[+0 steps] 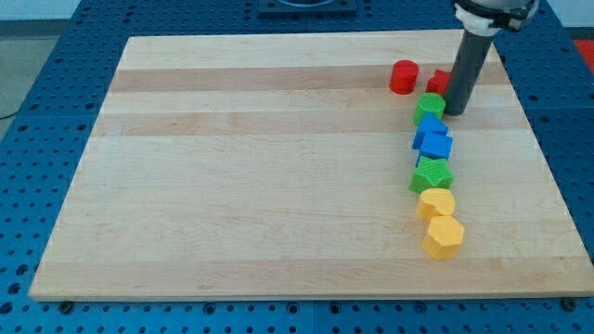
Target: Move green circle and blue cube to form a vertical line
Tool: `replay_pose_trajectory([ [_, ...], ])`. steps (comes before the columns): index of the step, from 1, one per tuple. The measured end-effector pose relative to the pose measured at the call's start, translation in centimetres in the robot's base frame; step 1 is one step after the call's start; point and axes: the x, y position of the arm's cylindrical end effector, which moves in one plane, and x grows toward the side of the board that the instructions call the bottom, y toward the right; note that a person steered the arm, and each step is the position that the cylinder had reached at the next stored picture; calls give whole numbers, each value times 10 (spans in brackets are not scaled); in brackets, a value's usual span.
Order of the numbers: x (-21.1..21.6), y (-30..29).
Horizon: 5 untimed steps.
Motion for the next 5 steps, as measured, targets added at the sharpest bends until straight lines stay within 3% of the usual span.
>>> replay_pose_trajectory([
  [5,0,3],
])
